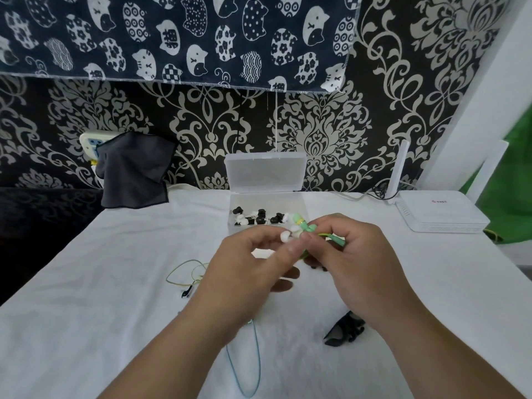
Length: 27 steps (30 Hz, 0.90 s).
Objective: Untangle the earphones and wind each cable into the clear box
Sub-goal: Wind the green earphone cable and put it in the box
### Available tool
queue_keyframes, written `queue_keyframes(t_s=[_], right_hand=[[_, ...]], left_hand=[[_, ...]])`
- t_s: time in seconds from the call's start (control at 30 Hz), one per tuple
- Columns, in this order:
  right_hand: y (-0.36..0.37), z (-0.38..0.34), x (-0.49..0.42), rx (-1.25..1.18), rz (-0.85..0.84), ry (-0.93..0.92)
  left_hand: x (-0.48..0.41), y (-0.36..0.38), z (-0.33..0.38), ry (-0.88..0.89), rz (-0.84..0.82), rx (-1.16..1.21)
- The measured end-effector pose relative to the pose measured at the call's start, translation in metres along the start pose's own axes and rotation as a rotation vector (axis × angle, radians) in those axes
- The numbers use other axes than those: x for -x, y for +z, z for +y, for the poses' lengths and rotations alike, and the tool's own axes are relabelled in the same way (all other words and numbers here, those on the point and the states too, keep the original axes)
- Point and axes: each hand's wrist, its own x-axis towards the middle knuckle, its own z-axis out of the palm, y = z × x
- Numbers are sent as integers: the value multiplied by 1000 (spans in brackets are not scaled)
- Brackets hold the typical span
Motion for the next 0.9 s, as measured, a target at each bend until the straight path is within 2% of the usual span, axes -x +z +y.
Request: queue_keyframes(t_s=[0.2, 0.37, 0.53, 0.73, 0.9], right_hand=[[-4, -2, -1, -58, -155, 70], [-16, -8, -2, 50, -83, 186], [-11, -11, -1, -72, -68, 205], [-10, -13, -2, -175, -70, 229], [-12, -12, -2, -146, -75, 188]], left_hand=[[-7, -3, -8, 90, 129, -131], [-8, -6, -8, 126, 144, -242], [-9, -6, -14, 235, 151, -407], [-9, -6, -16, 282, 159, -407], [-10, -5, -16, 292, 170, -377]])
